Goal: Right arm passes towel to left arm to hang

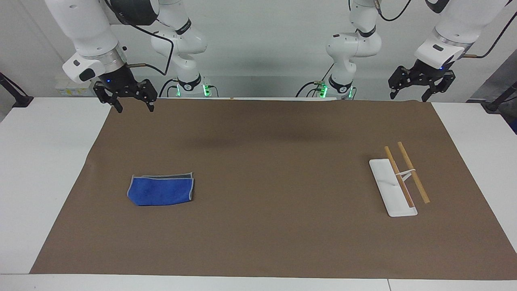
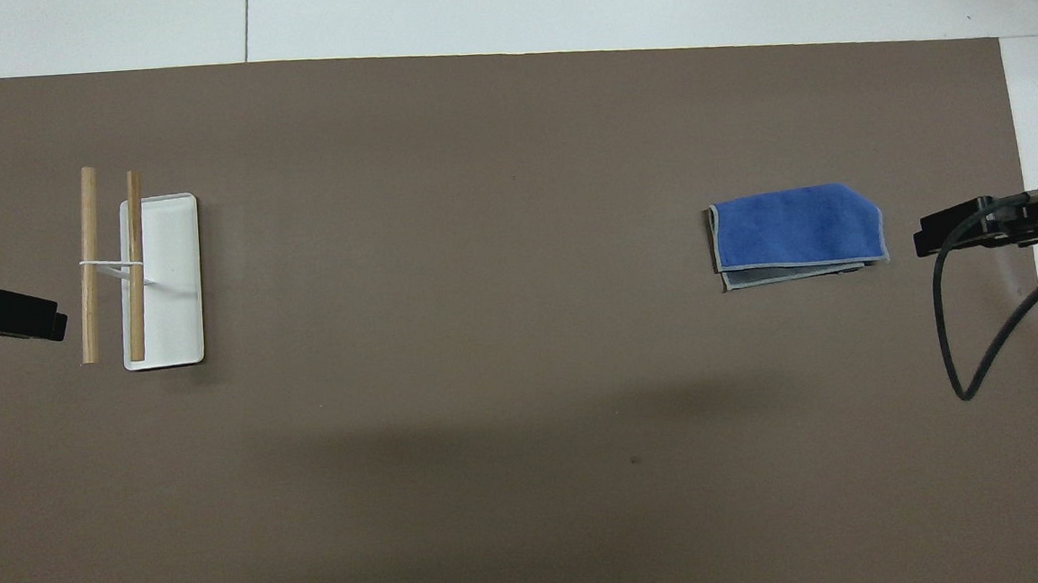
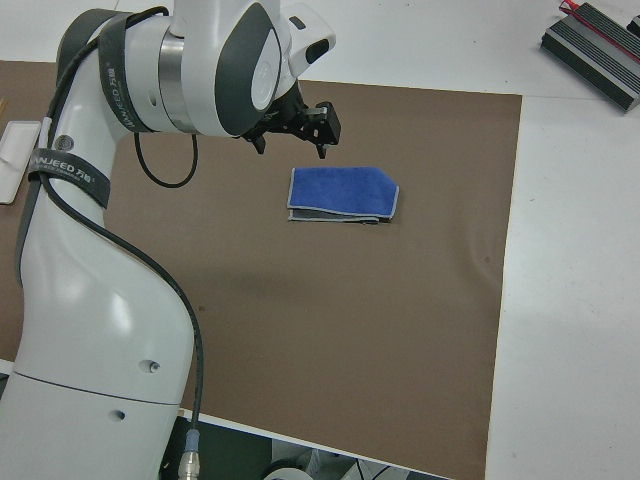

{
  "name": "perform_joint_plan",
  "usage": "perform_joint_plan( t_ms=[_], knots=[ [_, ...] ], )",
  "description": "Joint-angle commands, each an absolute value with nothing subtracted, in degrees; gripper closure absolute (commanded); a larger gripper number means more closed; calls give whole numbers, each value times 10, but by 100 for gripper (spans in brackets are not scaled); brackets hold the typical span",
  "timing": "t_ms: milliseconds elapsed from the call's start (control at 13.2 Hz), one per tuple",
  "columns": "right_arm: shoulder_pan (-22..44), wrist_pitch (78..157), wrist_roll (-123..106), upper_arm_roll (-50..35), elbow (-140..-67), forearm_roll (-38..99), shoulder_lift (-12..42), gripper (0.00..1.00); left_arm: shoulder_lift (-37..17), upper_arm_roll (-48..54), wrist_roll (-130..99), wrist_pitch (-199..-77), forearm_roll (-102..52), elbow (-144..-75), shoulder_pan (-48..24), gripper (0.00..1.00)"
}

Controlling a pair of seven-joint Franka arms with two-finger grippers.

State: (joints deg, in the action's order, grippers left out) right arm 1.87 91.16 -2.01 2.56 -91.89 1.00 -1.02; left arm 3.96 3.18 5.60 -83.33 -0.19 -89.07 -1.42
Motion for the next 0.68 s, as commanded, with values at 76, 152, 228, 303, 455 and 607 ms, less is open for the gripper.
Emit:
perform_joint_plan(
  t_ms=[76, 152, 228, 303, 455, 607],
  knots=[
    [14, 996, -33, 24, -997, 16, -44, 0, 54, 38, 51, -831, 6, -903, -6, 0],
    [14, 1012, -33, 24, -1011, 16, -45, 0, 54, 38, 51, -831, 6, -903, -6, 0],
    [14, 1031, -33, 24, -1022, 15, -42, 0, 54, 38, 51, -831, 6, -903, -6, 0],
    [14, 1050, -32, 24, -1031, 15, -37, 0, 54, 38, 51, -831, 6, -903, -6, 0],
    [15, 1103, -29, 24, -1046, 15, -21, 0, 54, 38, 51, -831, 6, -903, -6, 0],
    [15, 1140, -29, 24, -1046, 15, 8, 0, 54, 38, 51, -831, 6, -903, -6, 0]
  ],
)
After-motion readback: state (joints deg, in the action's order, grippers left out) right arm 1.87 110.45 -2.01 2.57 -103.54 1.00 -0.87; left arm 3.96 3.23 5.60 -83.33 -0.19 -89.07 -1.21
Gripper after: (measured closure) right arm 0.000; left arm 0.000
